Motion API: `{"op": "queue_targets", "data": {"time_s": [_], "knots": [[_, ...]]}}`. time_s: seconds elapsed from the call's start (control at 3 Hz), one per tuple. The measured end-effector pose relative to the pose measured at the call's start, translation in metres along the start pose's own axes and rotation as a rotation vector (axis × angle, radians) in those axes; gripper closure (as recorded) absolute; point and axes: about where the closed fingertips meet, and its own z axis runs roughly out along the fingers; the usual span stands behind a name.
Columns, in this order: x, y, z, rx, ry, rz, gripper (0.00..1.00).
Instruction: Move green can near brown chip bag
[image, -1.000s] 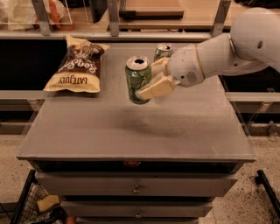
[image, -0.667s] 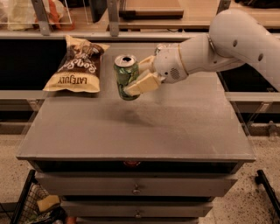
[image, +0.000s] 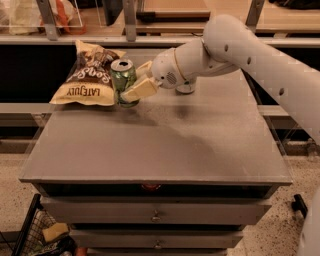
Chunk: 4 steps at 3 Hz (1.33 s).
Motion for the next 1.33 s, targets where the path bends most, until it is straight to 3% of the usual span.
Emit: {"op": "queue_targets", "data": {"time_s": [1.0, 1.33], "knots": [[0.003, -0.05, 0.041, -0.023, 0.033, -0.016, 1.0], [0.004, -0.06, 0.043, -0.025, 0.033, -0.013, 0.82]]}}
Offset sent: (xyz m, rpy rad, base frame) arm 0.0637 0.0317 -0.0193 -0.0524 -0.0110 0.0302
